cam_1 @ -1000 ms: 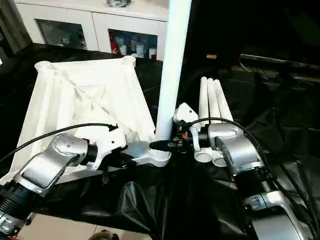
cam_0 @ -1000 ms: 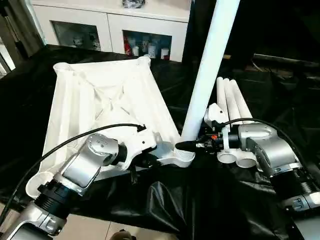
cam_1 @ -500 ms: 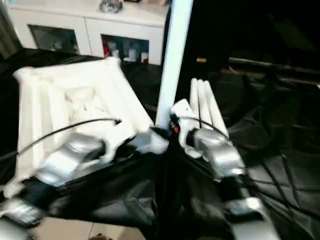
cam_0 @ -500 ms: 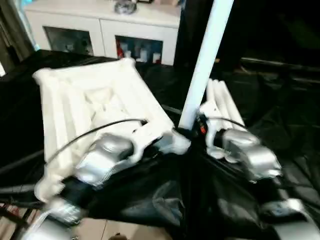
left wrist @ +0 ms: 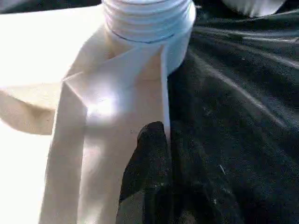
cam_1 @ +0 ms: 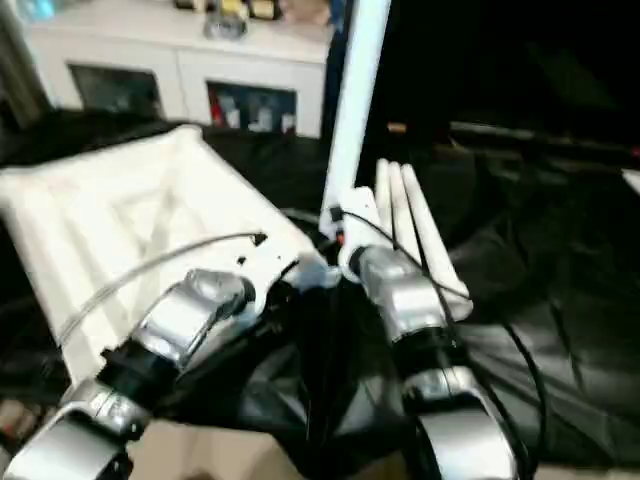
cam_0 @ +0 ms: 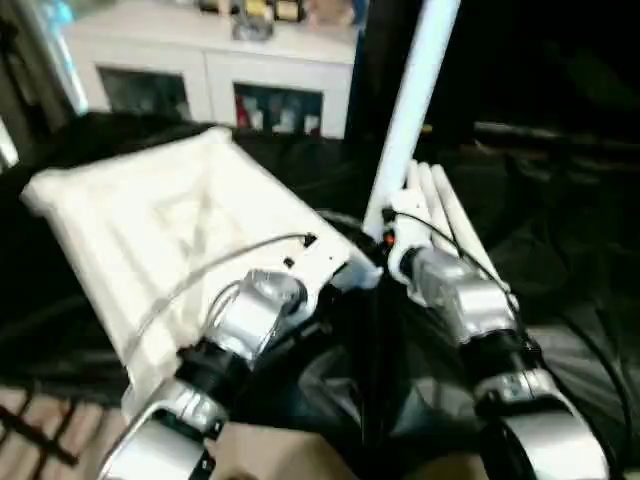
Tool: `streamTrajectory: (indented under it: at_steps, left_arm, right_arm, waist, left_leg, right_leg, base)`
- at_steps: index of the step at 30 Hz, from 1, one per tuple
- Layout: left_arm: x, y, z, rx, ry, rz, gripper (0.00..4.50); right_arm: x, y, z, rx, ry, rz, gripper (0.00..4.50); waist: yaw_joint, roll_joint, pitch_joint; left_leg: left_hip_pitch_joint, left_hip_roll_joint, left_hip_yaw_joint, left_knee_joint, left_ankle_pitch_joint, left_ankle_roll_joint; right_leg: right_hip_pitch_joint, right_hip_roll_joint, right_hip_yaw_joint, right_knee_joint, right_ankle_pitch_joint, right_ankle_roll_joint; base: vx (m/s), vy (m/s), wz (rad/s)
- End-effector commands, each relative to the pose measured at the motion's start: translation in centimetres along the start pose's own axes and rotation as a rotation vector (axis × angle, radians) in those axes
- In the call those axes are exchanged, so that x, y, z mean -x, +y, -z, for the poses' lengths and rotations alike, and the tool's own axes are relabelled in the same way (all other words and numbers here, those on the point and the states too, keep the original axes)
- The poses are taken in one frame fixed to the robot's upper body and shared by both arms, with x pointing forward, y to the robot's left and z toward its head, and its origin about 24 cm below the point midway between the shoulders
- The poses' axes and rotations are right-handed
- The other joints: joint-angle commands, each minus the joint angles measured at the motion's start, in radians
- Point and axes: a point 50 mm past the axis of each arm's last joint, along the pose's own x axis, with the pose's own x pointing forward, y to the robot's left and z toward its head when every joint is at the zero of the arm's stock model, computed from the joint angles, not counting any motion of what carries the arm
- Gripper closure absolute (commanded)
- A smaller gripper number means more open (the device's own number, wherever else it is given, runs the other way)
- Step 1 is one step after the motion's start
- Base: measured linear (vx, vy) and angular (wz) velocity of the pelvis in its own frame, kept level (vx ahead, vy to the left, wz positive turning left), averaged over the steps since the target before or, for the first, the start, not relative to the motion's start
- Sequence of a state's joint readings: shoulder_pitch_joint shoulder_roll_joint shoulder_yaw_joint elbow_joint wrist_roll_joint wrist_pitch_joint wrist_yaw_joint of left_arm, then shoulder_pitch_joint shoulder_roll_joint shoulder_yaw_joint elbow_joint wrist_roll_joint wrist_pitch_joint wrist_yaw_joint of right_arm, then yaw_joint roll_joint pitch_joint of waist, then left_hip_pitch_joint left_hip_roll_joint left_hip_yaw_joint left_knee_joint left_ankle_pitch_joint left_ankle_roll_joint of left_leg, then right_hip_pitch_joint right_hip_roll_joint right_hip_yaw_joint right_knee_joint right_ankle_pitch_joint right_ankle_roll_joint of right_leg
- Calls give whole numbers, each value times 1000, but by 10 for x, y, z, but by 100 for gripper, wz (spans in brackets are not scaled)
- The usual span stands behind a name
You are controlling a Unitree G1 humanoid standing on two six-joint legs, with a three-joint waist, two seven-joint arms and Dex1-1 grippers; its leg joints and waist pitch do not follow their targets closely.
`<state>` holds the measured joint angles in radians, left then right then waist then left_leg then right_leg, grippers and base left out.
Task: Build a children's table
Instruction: Rotate leg to tighten
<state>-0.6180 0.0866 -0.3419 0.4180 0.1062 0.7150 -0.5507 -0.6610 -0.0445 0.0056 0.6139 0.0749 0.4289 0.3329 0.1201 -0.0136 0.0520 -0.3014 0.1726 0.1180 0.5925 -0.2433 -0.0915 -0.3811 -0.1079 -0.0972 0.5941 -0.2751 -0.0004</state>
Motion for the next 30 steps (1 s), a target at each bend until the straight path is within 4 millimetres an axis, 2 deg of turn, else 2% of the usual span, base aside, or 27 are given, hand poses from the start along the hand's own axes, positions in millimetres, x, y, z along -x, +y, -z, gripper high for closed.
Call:
streamTrajectory:
  at_steps: [1,2,3,5,6,9,11,13,14,15,16,18,19,20,22,23,24,28,29,30]
  left_arm:
    - [4,-11,-44,-82,-157,20,450]
    - [5,-10,-43,-81,-155,19,450]
    - [5,-9,-42,-79,-154,17,450]
    - [5,-8,-42,-78,-153,15,450]
    - [5,-8,-42,-77,-152,12,450]
    - [5,-6,-40,-77,-148,5,450]
    - [6,-3,-38,-77,-144,0,450]
    - [7,-3,-38,-77,-143,-1,450]
    - [7,-3,-38,-77,-143,-2,450]
    - [8,-3,-37,-80,-145,-2,450]
    - [8,-2,-37,-84,-145,0,450]
    - [9,-2,-36,-89,-147,2,450]
    - [9,-2,-36,-89,-148,2,450]
    - [10,-1,-36,-92,-151,4,450]
    - [12,-1,-36,-115,-175,19,450]
    - [12,-1,-36,-115,-175,19,450]
    - [13,-1,-36,-120,-184,33,450]
    - [17,0,-33,-158,-207,70,450]
    - [17,0,-33,-158,-207,70,450]
    - [19,1,-32,-166,-212,76,450]
  right_arm:
    - [-6,40,72,-121,311,-155,261]
    - [-6,40,71,-112,306,-153,261]
    - [-7,40,70,-107,304,-150,261]
    - [-7,40,69,-104,303,-149,261]
    - [-7,40,69,-102,303,-148,261]
    - [-8,40,68,-95,301,-150,261]
    - [-9,40,66,-83,294,-151,261]
    - [-9,40,65,-80,285,-152,261]
    - [-9,40,65,-81,284,-153,226]
    - [-9,40,62,-101,266,-169,226]
    - [-9,41,59,-107,256,-178,205]
    - [-9,40,57,-108,246,-185,186]
    - [-9,40,56,-107,244,-186,186]
    - [-10,40,54,-105,238,-189,163]
    - [-9,36,47,-83,209,-185,144]
    - [-9,36,47,-83,209,-185,144]
    - [-9,33,43,-69,190,-180,133]
    - [-4,24,32,-42,137,-214,94]
    - [-4,24,32,-42,137,-214,94]
    - [0,21,27,-18,117,-251,74]
  waist:
    - [-2,13,-49]
    - [-10,12,-43]
    - [-14,4,-31]
    - [-23,1,-27]
    - [-25,5,-29]
    - [-25,-1,-33]
    - [-23,-4,-33]
    - [-25,-4,-30]
    - [-25,-4,-30]
    - [-24,-5,-30]
    - [-24,-4,-29]
    - [-25,-3,-30]
    - [-25,-2,-30]
    - [-25,-3,-31]
    - [-27,-2,-34]
    - [-26,-2,-34]
    - [-26,-1,-35]
    - [-25,1,-38]
    - [-24,-1,-38]
    - [-22,0,-39]
  left_leg:
    - [14,39,0,-101,-332,-5]
    - [-3,45,2,-112,-295,-1]
    - [-17,42,4,-124,-343,8]
    - [8,36,5,-115,-469,-7]
    - [5,36,-1,-118,-489,-8]
    - [7,34,3,-117,-459,4]
    - [0,35,7,-122,-395,14]
    - [-6,35,7,-124,-393,13]
    - [-6,34,7,-123,-391,11]
    - [-4,33,6,-123,-388,10]
    - [-1,33,7,-122,-390,9]
    - [-7,35,6,-126,-383,11]
    - [-6,36,6,-126,-385,9]
    - [-6,37,6,-126,-381,9]
    - [-14,38,6,-128,-357,8]
    - [-13,38,8,-127,-350,9]
    - [-12,39,11,-126,-335,10]
    - [-22,46,17,-126,-267,7]
    - [-23,46,21,-124,-257,10]
    - [-20,47,24,-124,-266,13]
  right_leg:
    - [24,-41,45,-91,-291,-75]
    - [36,-36,49,-79,-145,-134]
    - [45,-34,40,-89,-237,-117]
    - [19,-42,33,-120,-457,-64]
    - [24,-45,30,-126,-481,-44]
    - [23,-49,29,-134,-477,-28]
    - [25,-51,33,-132,-446,-39]
    - [27,-51,29,-136,-481,-28]
    - [27,-53,29,-138,-493,-23]
    - [25,-54,28,-140,-510,-17]
    - [21,-54,29,-143,-519,-14]
    - [25,-53,29,-139,-498,-17]
    - [23,-55,29,-141,-496,-21]
    - [24,-54,30,-140,-488,-23]
    - [28,-54,33,-132,-451,-34]
    - [25,-54,35,-131,-442,-40]
    - [23,-54,38,-128,-416,-54]
    - [30,-53,45,-110,-295,-106]
    - [30,-52,47,-107,-275,-115]
    - [29,-50,48,-106,-278,-121]
  base:
    - [-28,-35,21]
    - [0,0,0]
    - [0,0,0]
    - [0,0,0]
    - [0,0,0]
    - [0,0,0]
    - [0,0,0]
    - [0,0,0]
    - [0,0,0]
    - [0,0,0]
    - [0,0,0]
    - [0,0,0]
    - [0,0,0]
    - [0,0,0]
    - [0,0,0]
    - [0,0,0]
    - [0,0,0]
    - [0,0,0]
    - [0,0,0]
    - [0,0,0]
